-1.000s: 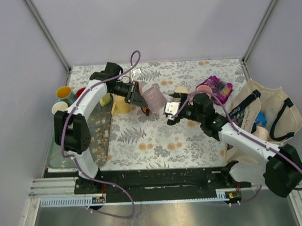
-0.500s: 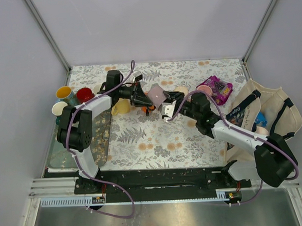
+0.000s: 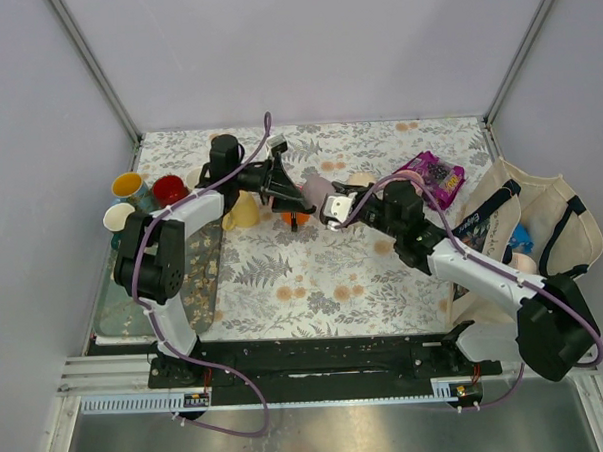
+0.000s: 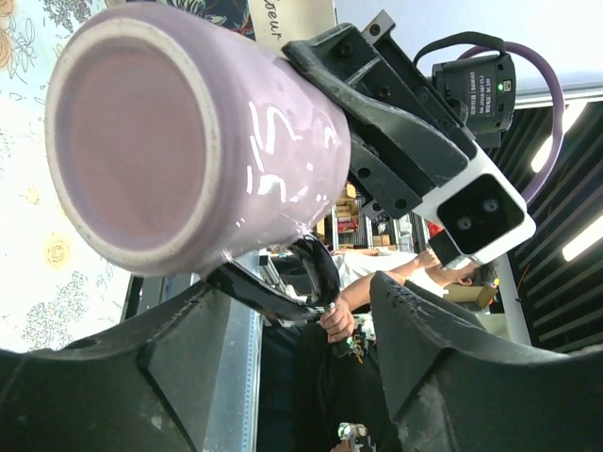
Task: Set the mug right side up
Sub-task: Turn over the cup at the center of the board, then place the cup at the center of the board, then move the cup to the tray.
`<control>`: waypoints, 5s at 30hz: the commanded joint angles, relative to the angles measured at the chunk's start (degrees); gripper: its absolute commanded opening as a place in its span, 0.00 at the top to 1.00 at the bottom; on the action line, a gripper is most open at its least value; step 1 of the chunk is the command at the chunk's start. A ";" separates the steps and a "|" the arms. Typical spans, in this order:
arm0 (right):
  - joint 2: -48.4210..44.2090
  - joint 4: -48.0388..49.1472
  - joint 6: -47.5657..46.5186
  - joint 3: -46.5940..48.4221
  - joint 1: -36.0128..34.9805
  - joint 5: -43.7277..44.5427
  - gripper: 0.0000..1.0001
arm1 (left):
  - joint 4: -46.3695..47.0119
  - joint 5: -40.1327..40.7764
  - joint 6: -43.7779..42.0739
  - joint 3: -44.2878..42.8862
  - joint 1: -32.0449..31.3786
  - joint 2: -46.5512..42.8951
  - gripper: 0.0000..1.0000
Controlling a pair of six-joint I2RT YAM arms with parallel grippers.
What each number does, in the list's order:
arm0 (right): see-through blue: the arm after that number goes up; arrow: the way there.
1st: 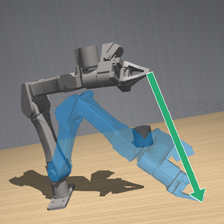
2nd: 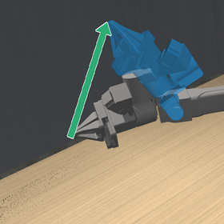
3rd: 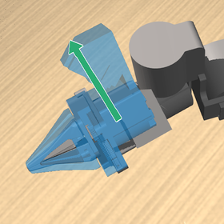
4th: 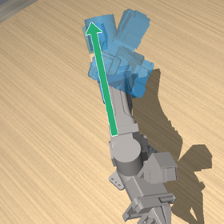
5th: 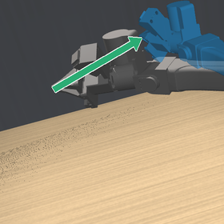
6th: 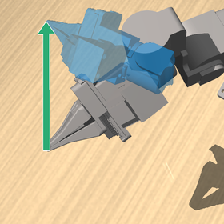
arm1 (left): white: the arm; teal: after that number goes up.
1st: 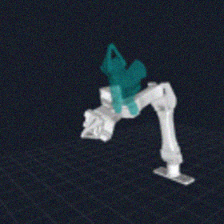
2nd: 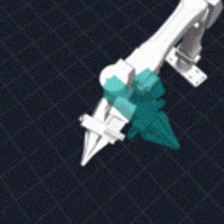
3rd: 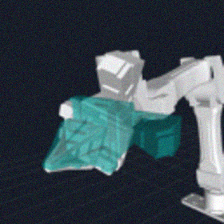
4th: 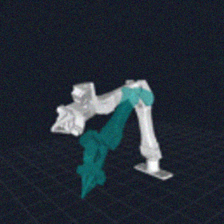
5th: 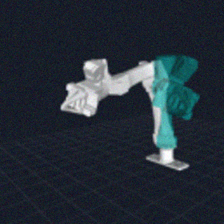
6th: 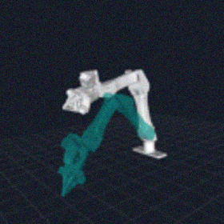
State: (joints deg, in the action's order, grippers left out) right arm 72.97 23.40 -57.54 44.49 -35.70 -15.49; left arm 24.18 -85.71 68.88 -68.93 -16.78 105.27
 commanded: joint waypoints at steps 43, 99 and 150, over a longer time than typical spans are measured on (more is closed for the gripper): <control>23.97 -71.02 -10.57 36.10 -2.00 -6.14 0.94 | -47.39 73.59 -57.64 -1.57 7.72 -38.38 0.01; -4.93 -57.86 43.03 27.24 11.62 -2.62 0.18 | -60.92 40.89 -104.82 1.87 -6.68 -29.09 0.10; -2.66 -54.95 44.70 27.32 14.79 -1.74 0.19 | -60.04 55.04 -108.44 -2.36 -23.48 -7.79 1.00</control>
State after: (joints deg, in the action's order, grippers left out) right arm 69.56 -34.04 -13.21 69.32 -21.34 -17.45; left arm -33.61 -29.30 -40.42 -70.26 -40.40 103.11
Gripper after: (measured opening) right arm 0.817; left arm 0.229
